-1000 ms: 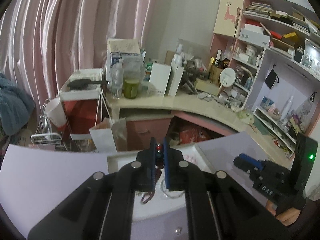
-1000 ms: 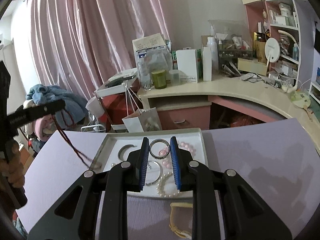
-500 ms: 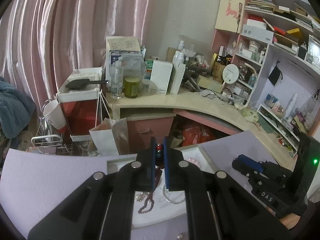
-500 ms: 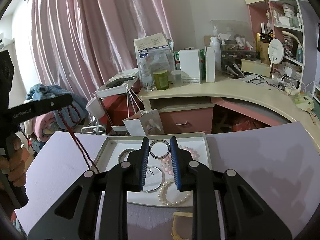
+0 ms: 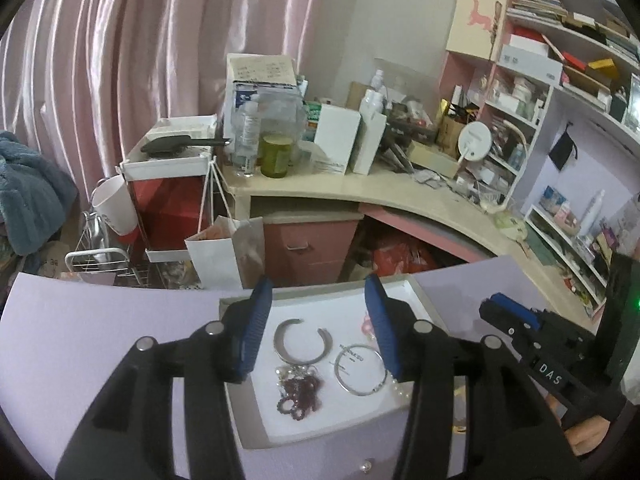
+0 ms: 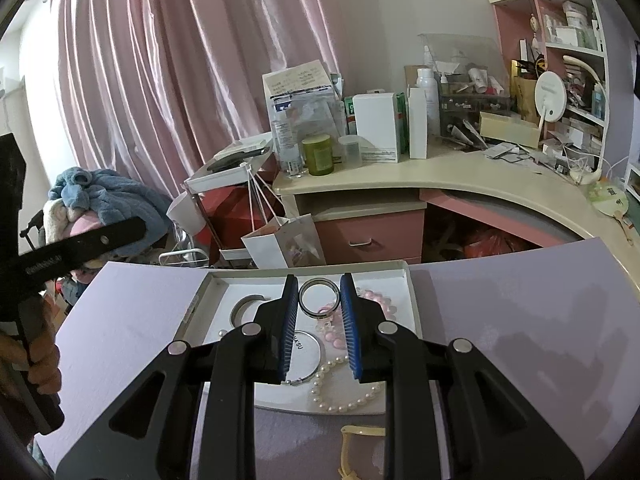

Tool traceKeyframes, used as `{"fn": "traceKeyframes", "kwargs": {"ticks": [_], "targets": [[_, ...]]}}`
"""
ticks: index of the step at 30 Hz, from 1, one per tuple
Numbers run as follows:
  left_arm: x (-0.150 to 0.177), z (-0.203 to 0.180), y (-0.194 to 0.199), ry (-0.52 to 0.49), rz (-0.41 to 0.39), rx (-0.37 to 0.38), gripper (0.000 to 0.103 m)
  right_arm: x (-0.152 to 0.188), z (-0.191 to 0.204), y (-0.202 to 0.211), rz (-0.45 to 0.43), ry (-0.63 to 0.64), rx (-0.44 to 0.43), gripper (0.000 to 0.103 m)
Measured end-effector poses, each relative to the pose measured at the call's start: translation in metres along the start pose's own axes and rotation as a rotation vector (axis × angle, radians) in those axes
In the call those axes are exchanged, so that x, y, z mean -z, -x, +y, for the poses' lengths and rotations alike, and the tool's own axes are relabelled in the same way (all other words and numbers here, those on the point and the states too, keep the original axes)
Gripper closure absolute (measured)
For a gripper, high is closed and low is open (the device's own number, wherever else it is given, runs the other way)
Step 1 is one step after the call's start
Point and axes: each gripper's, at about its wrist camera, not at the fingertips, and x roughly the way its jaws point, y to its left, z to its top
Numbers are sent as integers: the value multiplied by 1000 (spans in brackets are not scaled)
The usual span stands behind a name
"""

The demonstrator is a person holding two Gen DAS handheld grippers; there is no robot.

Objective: Organize jewelry
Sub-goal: 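Open the right gripper to drop the ring onto the pink bracelet in the tray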

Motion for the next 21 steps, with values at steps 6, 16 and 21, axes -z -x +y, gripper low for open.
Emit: {"fn": "traceKeyframes", "kwargs": {"ticks": [6,16,21], "targets": [[-1,11,8,27,-38,-27,43,2,-3,-12,26,1,8,80],[8,26,15,43,-53,-75,33,21,-6,-75,181,10,52,80],[11,31,14,50,-50,-91,32,21,8,-95,209,70,63,80]]}}
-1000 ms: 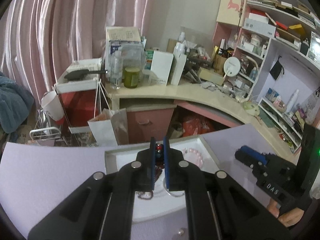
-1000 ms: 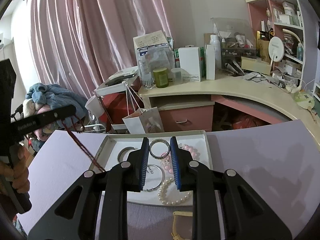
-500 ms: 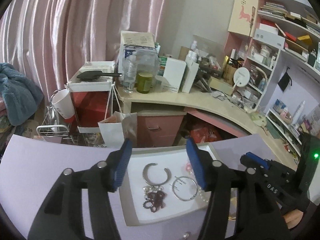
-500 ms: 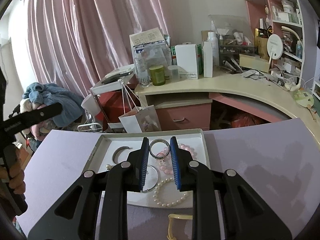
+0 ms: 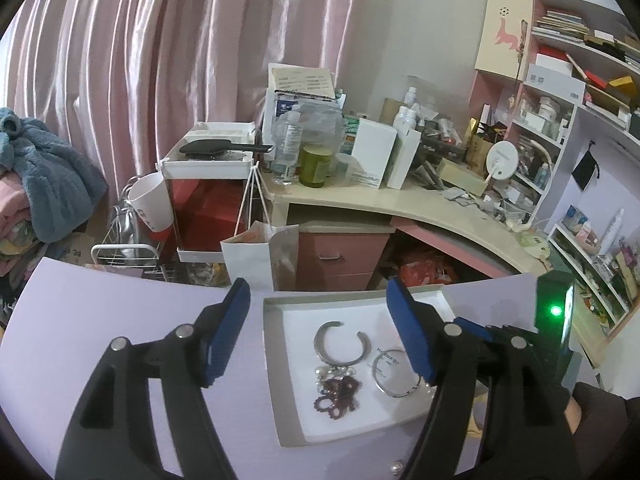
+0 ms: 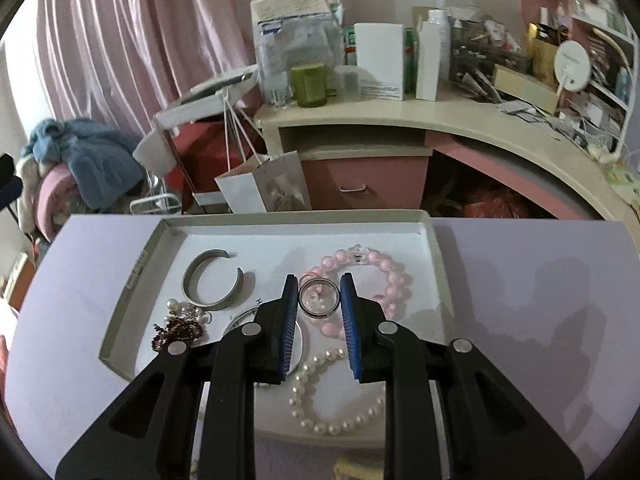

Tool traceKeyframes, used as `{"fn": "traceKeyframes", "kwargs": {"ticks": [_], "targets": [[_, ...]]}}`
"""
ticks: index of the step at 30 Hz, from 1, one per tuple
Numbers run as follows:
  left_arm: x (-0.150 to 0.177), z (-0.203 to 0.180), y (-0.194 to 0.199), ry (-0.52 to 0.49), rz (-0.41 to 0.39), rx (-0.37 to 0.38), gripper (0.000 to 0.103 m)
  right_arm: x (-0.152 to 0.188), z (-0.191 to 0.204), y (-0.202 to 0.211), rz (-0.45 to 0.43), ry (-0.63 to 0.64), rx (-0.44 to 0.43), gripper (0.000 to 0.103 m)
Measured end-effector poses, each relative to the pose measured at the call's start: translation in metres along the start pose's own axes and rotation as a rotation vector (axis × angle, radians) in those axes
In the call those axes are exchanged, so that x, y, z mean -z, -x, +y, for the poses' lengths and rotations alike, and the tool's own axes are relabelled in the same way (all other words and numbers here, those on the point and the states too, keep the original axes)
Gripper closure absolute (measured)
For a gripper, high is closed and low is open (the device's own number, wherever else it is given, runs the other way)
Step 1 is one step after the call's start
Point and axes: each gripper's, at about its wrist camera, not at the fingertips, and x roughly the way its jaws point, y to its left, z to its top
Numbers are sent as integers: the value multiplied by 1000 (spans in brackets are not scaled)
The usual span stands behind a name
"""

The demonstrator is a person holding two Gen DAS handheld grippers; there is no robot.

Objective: Organize jewelry
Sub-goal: 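Open the right gripper to drop the ring onto the pink bracelet in the tray, then withdraw both grippers toward the yellow watch and the pearl pendant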

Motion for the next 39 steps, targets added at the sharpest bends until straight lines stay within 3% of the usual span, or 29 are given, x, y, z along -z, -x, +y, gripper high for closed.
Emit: {"fn": "traceKeyframes", "kwargs": {"ticks": [4,6,7,23,32,39], "targets": [[2,3,0,0,0,-12,29,-3,4,1,-24,15,2,76],[3,3,3,-5,-10,-21,26,-2,1,9,-41,-3,-10,40],[4,4,4,-7,-14,-24,25,0,-3,17,-64,-12,-10,38],[62,8,25,46,-19,-44,8,55,-73,94,-130,-200,76,38],[104,-2,40,28,-21,-73,4,90,-63,98,-98,-190,53,38],[136,-9,39,24,42,-69,4,111,-49,92,-44,-154,44,38]]}}
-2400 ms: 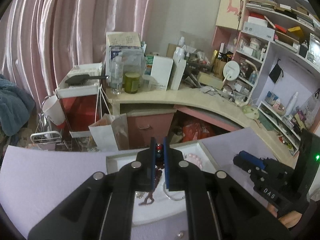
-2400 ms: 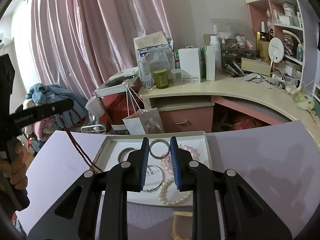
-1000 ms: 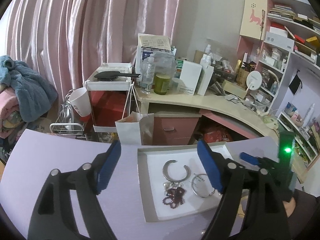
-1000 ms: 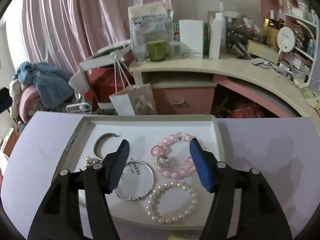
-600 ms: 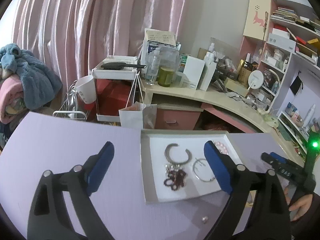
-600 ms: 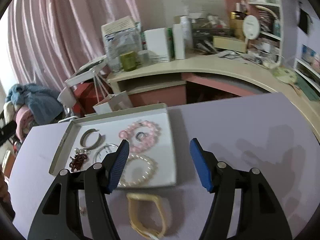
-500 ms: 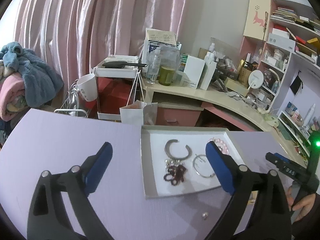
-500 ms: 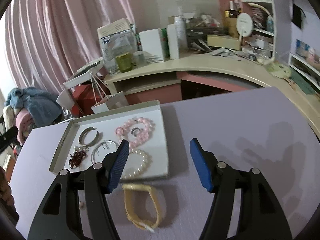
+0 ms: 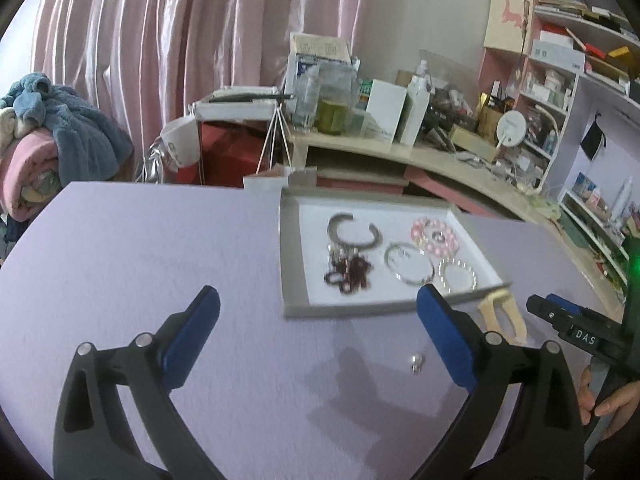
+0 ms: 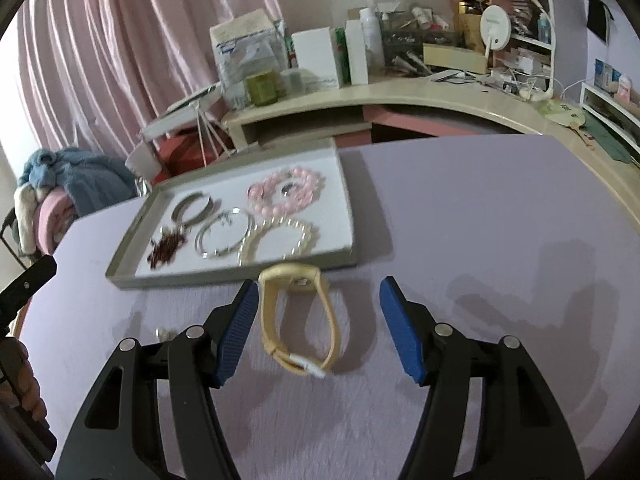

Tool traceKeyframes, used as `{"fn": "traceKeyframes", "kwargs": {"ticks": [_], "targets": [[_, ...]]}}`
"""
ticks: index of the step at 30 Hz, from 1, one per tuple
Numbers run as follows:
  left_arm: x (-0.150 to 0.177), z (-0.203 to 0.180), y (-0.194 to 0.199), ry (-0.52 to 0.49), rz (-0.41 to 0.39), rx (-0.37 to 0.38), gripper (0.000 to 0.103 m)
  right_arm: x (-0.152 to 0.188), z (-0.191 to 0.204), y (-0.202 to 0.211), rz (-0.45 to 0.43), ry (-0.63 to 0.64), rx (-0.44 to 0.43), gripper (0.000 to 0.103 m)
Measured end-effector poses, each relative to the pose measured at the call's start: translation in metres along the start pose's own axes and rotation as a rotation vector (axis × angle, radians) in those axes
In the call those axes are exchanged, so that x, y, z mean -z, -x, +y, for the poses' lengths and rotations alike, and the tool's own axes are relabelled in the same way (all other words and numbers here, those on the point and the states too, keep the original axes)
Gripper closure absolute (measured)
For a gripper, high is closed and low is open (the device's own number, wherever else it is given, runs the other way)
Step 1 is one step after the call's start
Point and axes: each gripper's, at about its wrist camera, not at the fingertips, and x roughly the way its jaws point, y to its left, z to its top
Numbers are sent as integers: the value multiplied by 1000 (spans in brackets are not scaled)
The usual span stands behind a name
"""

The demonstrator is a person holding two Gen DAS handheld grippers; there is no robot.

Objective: Organize jewelry
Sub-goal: 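Withdraw both grippers toward the yellow watch and the pearl pendant, then grasp the yellow strap watch with the right gripper while the left grasps the pearl pendant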

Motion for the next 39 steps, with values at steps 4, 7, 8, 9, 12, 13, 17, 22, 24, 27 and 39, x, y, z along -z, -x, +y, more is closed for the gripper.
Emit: {"fn": "traceKeyframes", "kwargs": {"ticks": [4,7,8,9,12,13,17,22,24,27,39], "targets": [[11,-5,-3,-1,31,14,4,7,2,-3,22,4,-7,36],[19,-12,-7,-9,58,35,4,8,6,-7,36,15,-6,31],[21,-16,-8,-15,64,41,4,8,7,-9,40,22,-5,30],[23,-18,-9,-20,67,45,4,8,9,-11,45,30,-2,29],[26,-25,-10,-39,71,60,4,8,10,-15,56,43,3,26],[28,-27,-10,-47,73,63,4,8,11,-18,63,46,7,26],[29,-29,-10,-51,77,70,4,9,12,-24,83,58,20,26],[30,-27,-10,-40,81,68,4,7,16,-32,92,86,35,27],[30,-27,-11,-38,82,67,4,6,18,-35,97,95,37,27],[29,-26,-11,-37,84,67,4,7,19,-39,106,107,43,28],[33,-29,-13,-42,96,74,4,6,16,-44,116,112,60,31]]}}
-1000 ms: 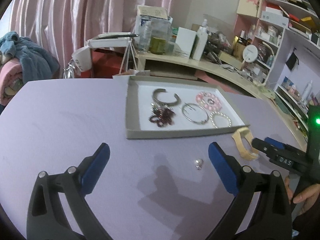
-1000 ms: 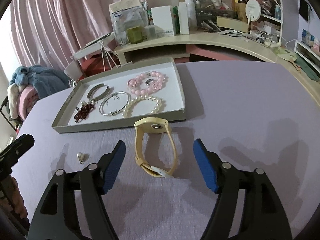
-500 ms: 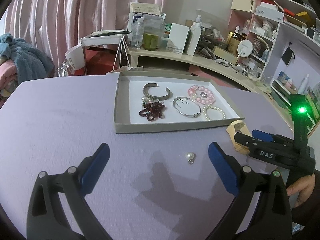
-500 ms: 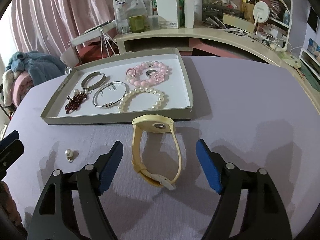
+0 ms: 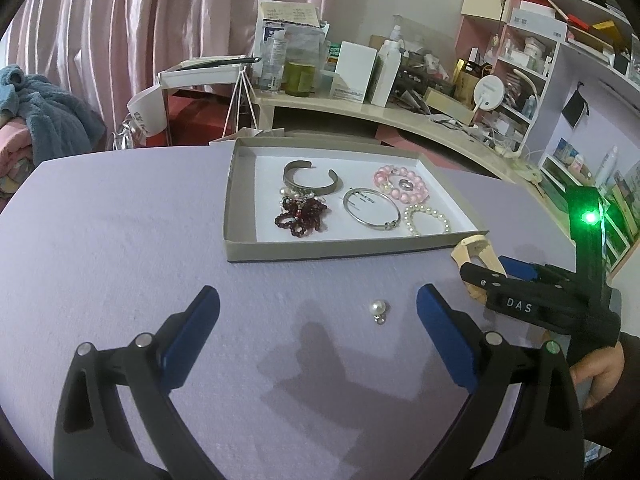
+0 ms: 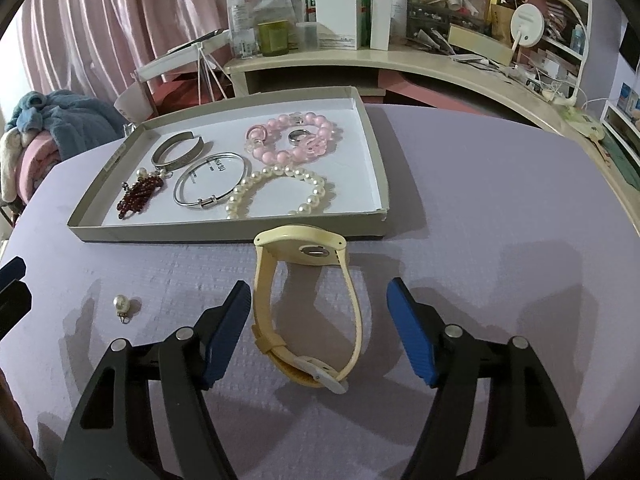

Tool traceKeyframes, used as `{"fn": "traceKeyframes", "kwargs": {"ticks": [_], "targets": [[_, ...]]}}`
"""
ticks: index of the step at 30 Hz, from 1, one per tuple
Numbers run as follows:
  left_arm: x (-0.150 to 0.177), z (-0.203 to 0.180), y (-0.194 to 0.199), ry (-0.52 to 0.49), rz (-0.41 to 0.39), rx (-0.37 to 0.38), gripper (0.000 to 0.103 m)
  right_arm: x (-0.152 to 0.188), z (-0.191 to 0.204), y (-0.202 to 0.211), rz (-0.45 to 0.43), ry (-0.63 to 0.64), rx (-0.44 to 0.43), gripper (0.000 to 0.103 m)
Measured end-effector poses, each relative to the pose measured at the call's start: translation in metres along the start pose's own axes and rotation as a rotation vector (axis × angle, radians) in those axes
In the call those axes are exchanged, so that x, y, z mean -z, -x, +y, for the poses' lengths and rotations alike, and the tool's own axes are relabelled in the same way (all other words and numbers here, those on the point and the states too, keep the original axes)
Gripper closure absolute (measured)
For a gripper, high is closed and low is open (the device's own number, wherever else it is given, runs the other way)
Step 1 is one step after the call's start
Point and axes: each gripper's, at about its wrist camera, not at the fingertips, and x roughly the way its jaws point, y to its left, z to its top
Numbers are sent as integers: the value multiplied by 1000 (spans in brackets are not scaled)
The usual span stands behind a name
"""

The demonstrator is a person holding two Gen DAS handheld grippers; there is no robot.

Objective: Organize jewelry
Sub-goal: 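Grasp the yellow strap watch with the right gripper while the left grasps the pearl pendant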

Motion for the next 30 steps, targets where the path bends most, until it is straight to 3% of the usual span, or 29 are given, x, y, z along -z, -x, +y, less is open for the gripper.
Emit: {"fn": "traceKeyframes", "kwargs": {"ticks": [10,12,22,30], "targets": [[0,-1,0,-3,6,7,4,0,0,-1,4,2,1,31],[1,-2,-1,-5,9,8,4,0,0,-2,8,4,-33,60],[1,-26,-30,-60,78,34,5,-8,-9,18,-58,-62,-64,64],[3,-45,-70,-50,198,20,37,-14,-25,20,-58,-153,-66,64]]}}
